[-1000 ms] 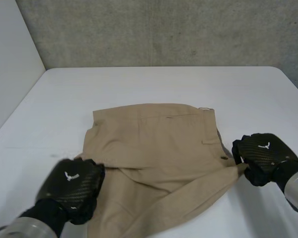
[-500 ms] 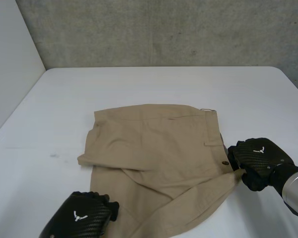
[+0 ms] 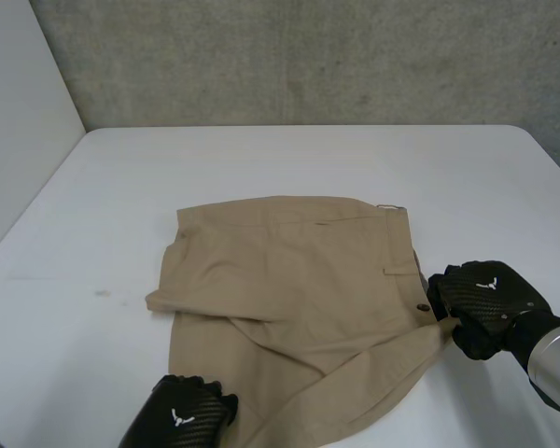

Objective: Fold the shorts.

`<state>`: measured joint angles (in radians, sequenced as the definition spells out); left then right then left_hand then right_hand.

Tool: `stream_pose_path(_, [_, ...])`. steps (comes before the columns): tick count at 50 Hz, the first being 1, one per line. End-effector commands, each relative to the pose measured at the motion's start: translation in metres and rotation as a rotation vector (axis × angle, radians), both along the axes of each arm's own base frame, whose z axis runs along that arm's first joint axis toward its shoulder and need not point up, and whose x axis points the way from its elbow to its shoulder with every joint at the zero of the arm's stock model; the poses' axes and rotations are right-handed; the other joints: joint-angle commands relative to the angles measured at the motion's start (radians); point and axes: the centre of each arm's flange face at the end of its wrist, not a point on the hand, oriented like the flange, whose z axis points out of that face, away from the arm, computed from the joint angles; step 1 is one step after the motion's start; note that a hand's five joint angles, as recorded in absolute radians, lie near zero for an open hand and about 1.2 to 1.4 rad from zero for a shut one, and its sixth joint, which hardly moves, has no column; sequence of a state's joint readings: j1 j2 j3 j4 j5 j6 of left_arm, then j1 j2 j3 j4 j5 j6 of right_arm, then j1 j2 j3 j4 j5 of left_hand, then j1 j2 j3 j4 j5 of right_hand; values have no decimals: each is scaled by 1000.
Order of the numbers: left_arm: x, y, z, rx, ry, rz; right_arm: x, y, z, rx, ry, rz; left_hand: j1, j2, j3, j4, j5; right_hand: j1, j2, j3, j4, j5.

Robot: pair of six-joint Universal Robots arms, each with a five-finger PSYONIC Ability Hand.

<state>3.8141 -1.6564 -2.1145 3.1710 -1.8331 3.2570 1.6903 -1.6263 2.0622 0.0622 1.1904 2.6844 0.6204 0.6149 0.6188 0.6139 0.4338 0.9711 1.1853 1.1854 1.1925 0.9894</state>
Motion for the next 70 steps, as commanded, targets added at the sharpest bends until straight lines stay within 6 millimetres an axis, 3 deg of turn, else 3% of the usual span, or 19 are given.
stream_pose_path(1, [-5,6,-7,9,-24,-31,0,0,-1,-1,0,0,69,74,70,75,81,425,211,211,204,232])
stream_pose_path(18, [-10,3,-19,22,-50,-37,0,0,-3,-1,0,-1,127,133,129,134,139,425,211,211,204,232])
stream_pose_path(26, [-16,-1,-20,-3,-23,-38,0,1,-3,-1,0,-1,362,367,364,369,374,425,211,211,204,232])
stream_pose_path(31, [-17,-6,-17,-26,-7,-20,-1,0,-3,-1,0,-3,775,780,776,781,787,425,211,211,204,232])
stream_pose_path(33, [-17,-8,-14,-44,1,-5,-1,0,-3,-1,0,-4,776,781,777,782,788,425,211,211,204,232])
stream_pose_path(41, [-14,-13,20,-146,83,52,-1,2,-1,-8,14,1,776,781,777,782,788,425,211,211,204,232])
stream_pose_path(53, [12,7,78,-184,25,7,-6,31,39,-42,156,101,776,781,777,782,788,425,211,211,204,232])
stream_pose_path(62, [34,26,125,-176,42,-11,-21,47,45,60,311,158,776,781,777,782,788,425,211,211,204,232])
stream_pose_path(70, [45,39,134,-126,69,-45,-30,49,60,72,291,178,776,781,777,782,788,425,211,211,204,232])
